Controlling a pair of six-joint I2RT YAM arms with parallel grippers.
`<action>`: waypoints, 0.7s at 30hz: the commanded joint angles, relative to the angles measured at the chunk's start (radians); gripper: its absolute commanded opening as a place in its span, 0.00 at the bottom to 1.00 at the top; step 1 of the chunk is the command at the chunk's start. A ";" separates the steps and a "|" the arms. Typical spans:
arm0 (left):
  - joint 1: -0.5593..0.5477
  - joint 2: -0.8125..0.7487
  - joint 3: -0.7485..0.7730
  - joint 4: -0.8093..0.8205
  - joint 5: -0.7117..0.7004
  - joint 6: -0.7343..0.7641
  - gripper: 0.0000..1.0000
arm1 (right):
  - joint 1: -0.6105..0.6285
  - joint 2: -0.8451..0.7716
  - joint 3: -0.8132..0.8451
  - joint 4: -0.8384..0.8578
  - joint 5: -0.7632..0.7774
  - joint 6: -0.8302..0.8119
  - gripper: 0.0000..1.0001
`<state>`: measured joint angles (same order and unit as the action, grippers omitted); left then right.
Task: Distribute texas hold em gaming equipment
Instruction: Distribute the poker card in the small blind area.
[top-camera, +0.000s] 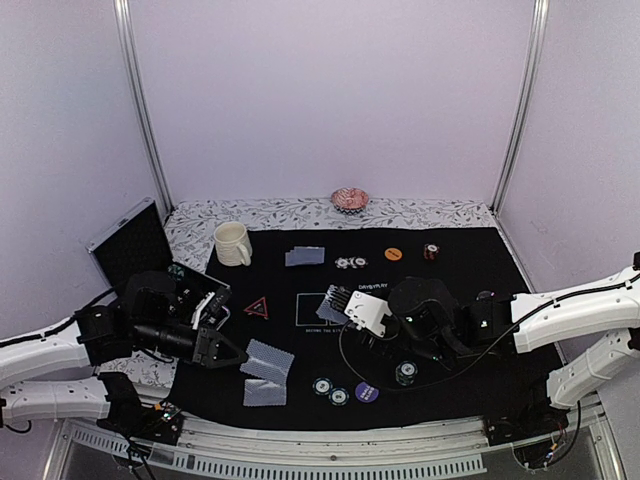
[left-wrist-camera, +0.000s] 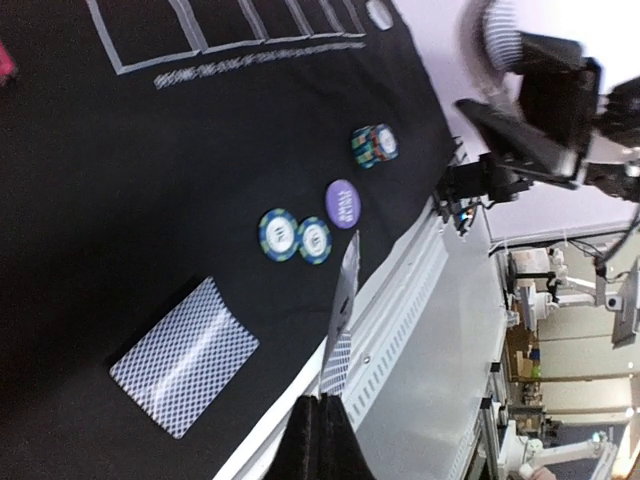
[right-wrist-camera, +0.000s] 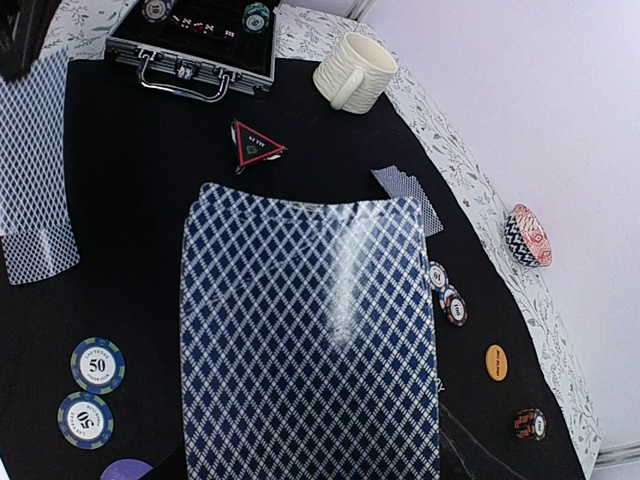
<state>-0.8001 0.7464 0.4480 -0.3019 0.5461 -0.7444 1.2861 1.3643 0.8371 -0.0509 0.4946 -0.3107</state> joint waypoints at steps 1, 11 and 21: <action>-0.020 0.013 -0.110 0.075 -0.051 -0.116 0.00 | -0.006 -0.026 0.001 0.033 0.008 0.010 0.56; -0.029 0.091 -0.222 0.202 -0.119 -0.160 0.00 | -0.007 -0.019 0.008 0.024 0.002 0.012 0.56; -0.031 0.105 -0.233 0.143 -0.082 -0.145 0.29 | -0.007 -0.015 0.019 0.016 -0.004 0.007 0.56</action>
<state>-0.8207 0.8513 0.2070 -0.1268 0.4587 -0.9054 1.2861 1.3643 0.8371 -0.0517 0.4931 -0.3099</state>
